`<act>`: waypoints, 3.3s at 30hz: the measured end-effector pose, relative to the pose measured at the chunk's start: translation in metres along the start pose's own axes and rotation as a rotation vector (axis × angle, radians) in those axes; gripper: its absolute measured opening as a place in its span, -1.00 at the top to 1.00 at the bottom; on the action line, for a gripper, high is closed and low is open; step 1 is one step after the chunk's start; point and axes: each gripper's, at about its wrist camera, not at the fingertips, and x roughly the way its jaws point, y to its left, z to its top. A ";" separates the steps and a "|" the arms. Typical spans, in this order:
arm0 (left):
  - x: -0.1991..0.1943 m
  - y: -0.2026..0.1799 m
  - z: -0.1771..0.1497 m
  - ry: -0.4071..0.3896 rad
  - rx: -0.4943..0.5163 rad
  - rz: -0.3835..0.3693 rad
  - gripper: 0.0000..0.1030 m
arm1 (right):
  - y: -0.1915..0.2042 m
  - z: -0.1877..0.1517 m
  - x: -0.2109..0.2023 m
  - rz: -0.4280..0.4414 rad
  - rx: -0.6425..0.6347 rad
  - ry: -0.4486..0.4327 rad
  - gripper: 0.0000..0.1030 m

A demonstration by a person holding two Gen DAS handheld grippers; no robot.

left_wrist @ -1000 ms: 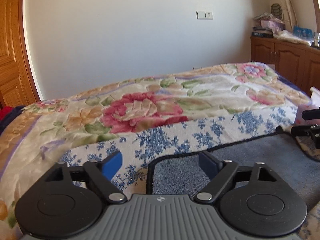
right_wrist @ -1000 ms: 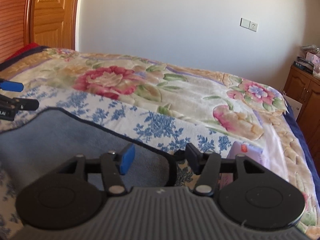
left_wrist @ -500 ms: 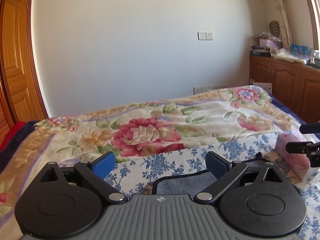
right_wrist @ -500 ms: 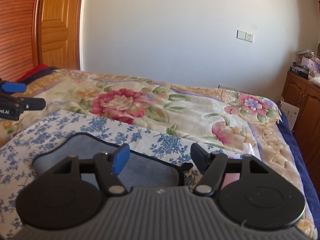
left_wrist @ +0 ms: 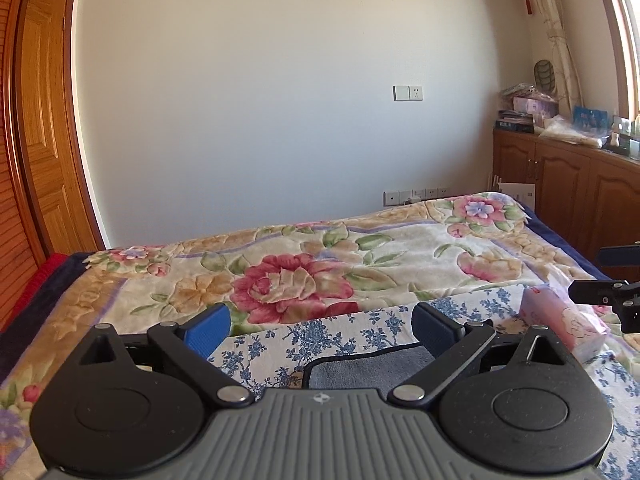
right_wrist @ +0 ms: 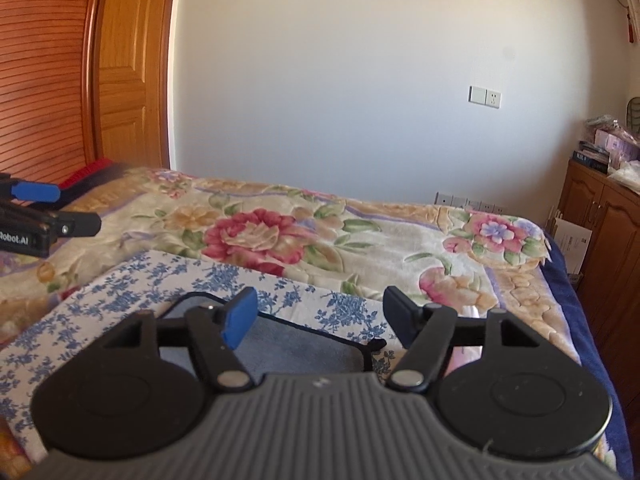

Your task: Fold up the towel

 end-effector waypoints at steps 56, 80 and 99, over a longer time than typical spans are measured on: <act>-0.195 -0.007 -0.046 -0.051 -0.038 0.040 -1.00 | 0.033 -0.046 -0.162 -0.014 0.063 -0.086 -1.00; -0.219 -0.029 -0.086 -0.040 -0.054 0.020 -1.00 | 0.043 -0.075 -0.177 -0.030 0.087 -0.062 -1.00; -0.218 -0.030 -0.127 -0.053 -0.007 0.025 -1.00 | 0.044 -0.108 -0.174 -0.060 0.103 -0.030 -1.00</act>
